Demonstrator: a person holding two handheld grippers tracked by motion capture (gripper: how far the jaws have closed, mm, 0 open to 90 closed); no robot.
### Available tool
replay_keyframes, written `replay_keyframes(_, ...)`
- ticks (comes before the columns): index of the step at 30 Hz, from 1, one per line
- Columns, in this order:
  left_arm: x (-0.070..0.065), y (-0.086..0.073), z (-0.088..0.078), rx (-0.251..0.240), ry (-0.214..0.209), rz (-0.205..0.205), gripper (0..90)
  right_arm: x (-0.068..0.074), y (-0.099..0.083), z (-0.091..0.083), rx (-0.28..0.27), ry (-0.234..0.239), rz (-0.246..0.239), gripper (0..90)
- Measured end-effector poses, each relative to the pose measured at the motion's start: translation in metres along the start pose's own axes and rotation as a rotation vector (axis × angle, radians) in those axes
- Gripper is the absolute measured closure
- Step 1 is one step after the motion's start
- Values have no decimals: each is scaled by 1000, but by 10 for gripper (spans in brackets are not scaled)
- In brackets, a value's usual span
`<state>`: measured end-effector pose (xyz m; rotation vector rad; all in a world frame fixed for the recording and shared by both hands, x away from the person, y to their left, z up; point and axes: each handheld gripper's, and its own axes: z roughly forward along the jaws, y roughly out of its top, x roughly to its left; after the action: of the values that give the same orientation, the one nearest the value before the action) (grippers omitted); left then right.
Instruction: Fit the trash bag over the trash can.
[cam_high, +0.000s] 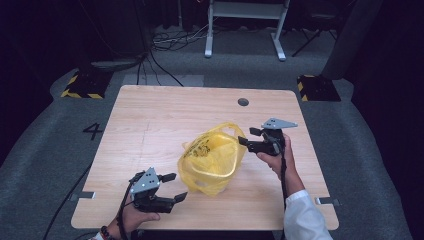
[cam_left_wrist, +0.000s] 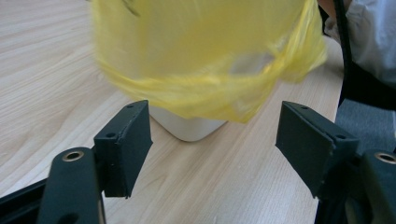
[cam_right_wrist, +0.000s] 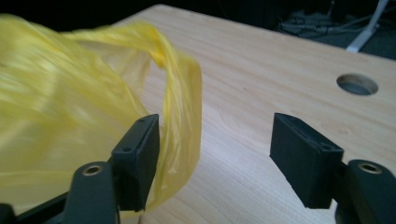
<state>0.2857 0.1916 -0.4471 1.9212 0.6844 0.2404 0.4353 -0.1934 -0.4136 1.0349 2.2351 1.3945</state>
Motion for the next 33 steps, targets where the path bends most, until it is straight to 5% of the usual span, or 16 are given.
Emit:
replay_keyframes(4, 4, 4, 3, -6, -20, -25, 250, 1, 5, -9, -41, 25, -18, 259)
replay_keyframes(8, 0, 8, 18, 36, -36, 20, 261, 3, 16, -8, -69, 57, -22, 253)
replay_keyframes(13, -2, 10, 28, 66, -18, 52, 436, 3, 36, 8, -67, 111, -7, 271)
replay_keyframes(17, -4, 11, 29, 57, 29, 109, 658, 7, 43, 23, -30, 141, -44, 473)
replay_keyframes(19, -5, 11, 30, 43, 33, 133, 817, 11, 44, 29, 1, 136, -80, 662)
replay_keyframes(23, -1, 11, 34, 54, 42, 133, 900, 14, 44, 38, 29, 107, -87, 880)
replay_keyframes(33, 0, 2, 46, 119, 55, 184, 900, -1, 16, 57, 119, 83, -6, 900)
